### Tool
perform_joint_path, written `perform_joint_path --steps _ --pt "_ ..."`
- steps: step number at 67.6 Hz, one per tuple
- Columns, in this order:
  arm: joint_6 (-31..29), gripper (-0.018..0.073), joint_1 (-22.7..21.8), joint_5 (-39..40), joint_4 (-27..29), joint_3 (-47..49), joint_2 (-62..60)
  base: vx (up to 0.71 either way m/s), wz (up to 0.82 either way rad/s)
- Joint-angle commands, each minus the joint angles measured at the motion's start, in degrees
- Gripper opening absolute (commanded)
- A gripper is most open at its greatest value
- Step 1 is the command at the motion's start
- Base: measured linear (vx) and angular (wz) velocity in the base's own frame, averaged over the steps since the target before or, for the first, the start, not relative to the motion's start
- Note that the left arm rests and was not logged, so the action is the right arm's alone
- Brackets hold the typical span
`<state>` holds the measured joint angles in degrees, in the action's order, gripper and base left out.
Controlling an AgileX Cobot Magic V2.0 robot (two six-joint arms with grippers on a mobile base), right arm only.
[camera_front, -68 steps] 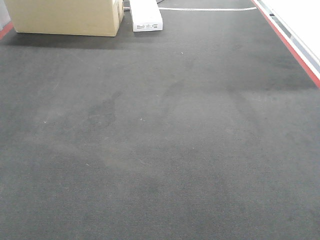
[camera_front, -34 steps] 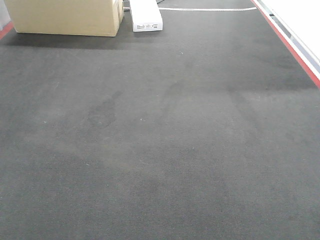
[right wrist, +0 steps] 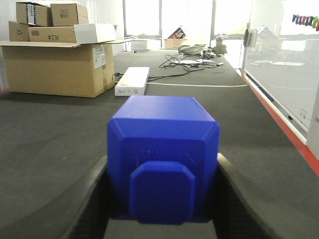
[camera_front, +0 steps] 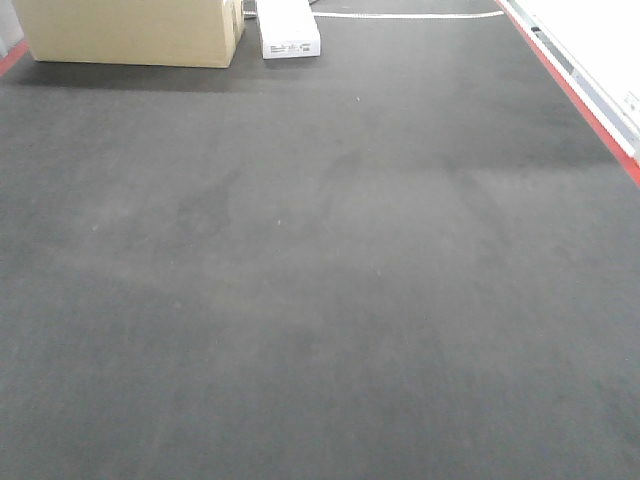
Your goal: Pour parts from conveyor to right shelf
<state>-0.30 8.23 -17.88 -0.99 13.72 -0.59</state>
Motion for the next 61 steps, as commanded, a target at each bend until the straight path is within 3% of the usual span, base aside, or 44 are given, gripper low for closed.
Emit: perform_joint_path --steps 1,61 --pt "-0.6 -0.0008 -0.1 4.8 -0.2 1.5 0.7 -0.26 -0.01" --pt "-0.6 -0.0008 -0.1 4.4 -0.2 1.5 0.7 -0.39 0.0"
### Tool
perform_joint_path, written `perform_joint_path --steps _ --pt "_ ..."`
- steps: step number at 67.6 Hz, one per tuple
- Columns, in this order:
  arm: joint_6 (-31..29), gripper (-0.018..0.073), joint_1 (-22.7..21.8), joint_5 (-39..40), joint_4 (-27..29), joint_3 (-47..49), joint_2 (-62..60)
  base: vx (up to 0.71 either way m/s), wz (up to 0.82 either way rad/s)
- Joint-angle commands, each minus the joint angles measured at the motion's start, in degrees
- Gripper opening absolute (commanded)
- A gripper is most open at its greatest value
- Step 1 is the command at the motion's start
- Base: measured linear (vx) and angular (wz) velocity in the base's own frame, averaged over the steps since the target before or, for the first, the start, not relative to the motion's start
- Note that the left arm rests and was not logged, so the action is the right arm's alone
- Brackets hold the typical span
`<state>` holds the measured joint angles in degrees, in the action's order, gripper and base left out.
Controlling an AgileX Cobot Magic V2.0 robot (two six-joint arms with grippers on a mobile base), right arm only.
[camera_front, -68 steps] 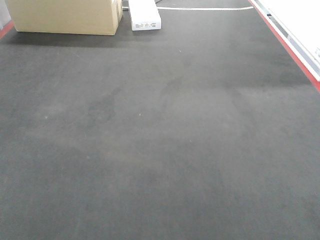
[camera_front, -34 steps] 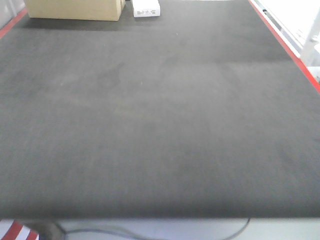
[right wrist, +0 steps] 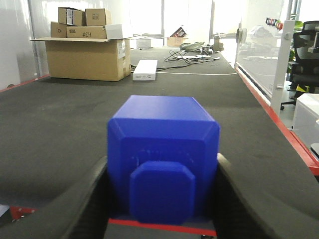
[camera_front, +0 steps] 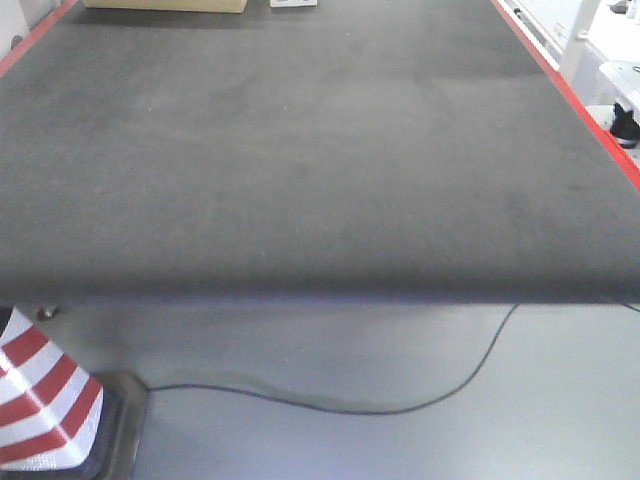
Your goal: Pour parts from conveyor to right shelf
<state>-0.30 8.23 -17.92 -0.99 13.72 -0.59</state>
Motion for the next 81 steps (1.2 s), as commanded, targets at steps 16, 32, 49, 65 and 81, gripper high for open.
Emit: perform_joint_path --steps 16,32,49,65,81 --pt "-0.6 -0.0008 -0.1 4.5 -0.2 1.5 0.7 -0.32 -0.04" --pt "-0.6 -0.0008 -0.1 4.5 -0.2 1.5 0.7 -0.24 -0.03" --pt "-0.6 -0.0008 -0.1 4.5 -0.2 1.5 0.7 -0.2 -0.01" --pt "-0.6 -0.0008 -0.1 4.5 -0.2 1.5 0.7 -0.14 -0.31" --pt "-0.6 -0.0008 -0.1 4.5 -0.2 1.5 0.7 -0.11 -0.78"
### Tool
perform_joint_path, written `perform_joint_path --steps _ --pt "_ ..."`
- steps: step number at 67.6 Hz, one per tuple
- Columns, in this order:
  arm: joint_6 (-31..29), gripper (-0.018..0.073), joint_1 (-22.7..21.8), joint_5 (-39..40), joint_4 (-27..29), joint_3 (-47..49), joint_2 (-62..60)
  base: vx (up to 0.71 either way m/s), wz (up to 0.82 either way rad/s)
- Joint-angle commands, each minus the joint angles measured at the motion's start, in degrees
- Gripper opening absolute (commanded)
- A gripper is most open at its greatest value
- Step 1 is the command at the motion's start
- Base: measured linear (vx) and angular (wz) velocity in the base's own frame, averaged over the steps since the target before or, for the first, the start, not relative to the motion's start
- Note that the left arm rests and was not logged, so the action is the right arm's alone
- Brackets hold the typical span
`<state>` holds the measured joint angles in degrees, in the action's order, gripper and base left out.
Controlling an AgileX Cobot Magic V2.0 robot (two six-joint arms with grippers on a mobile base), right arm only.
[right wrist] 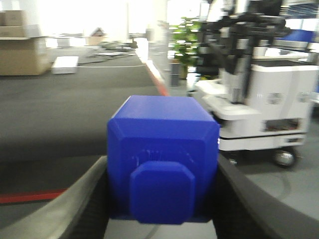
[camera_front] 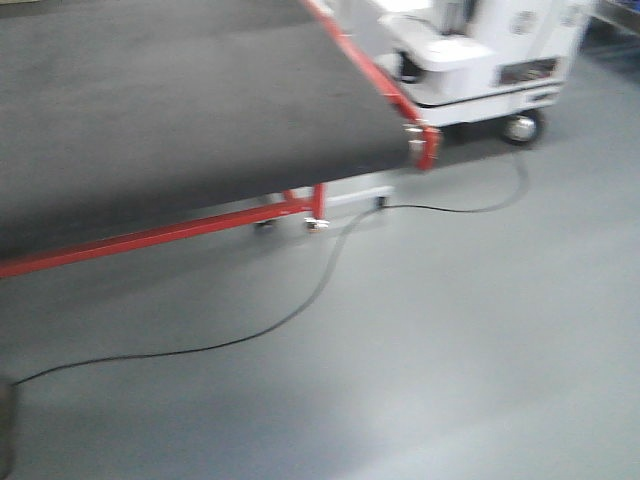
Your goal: Pour parts from conveyor to right shelf
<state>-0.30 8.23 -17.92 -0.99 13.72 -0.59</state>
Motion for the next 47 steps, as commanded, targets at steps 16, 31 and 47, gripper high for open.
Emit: perform_joint_path --steps 16,31,47 --pt "-0.6 -0.0008 -0.2 4.5 -0.2 1.5 0.7 -0.12 -0.97" --pt "-0.6 -0.0008 -0.2 4.4 -0.2 1.5 0.7 -0.13 -0.72" --pt "-0.6 -0.0008 -0.1 4.4 -0.2 1.5 0.7 -0.15 -0.57"
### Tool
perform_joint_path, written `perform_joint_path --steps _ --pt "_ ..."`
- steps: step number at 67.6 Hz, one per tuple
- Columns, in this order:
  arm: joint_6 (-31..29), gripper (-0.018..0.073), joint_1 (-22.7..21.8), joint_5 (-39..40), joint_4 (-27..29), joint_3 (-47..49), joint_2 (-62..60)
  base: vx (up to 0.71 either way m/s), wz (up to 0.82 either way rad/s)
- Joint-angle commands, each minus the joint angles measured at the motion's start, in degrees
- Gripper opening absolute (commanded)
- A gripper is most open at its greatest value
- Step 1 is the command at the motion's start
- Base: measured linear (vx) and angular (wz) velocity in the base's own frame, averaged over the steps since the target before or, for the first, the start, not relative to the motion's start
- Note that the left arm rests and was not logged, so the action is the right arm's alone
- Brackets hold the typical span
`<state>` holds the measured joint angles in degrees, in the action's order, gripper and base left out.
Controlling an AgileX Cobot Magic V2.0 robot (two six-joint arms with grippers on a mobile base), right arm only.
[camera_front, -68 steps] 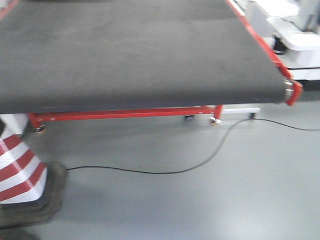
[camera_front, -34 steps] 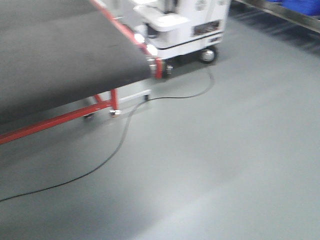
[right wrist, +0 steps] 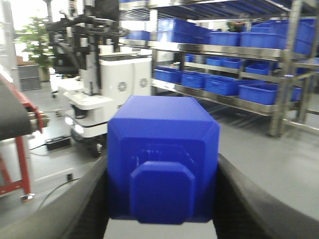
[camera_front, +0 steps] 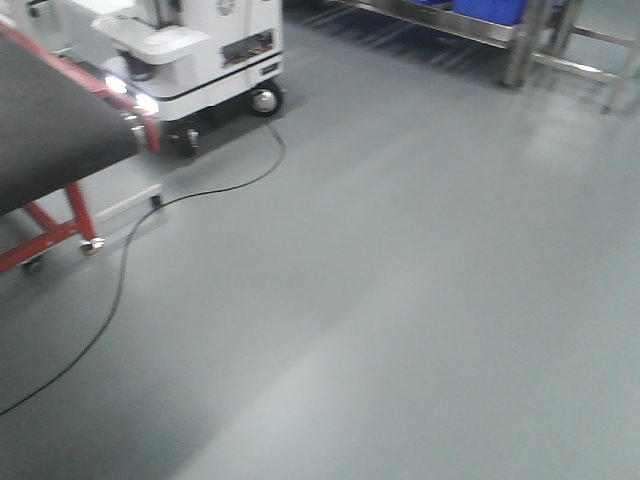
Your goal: Pour parts from conveyor to right shelf
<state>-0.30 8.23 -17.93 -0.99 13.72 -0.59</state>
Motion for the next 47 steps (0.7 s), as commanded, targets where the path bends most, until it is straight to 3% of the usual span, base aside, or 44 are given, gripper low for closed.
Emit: perform_joint_path --steps 1,47 --pt "-0.6 -0.0008 -0.1 4.5 -0.2 1.5 0.7 -0.15 -0.58" --pt "-0.6 -0.0008 -0.1 4.5 -0.2 1.5 0.7 -0.16 -0.69"
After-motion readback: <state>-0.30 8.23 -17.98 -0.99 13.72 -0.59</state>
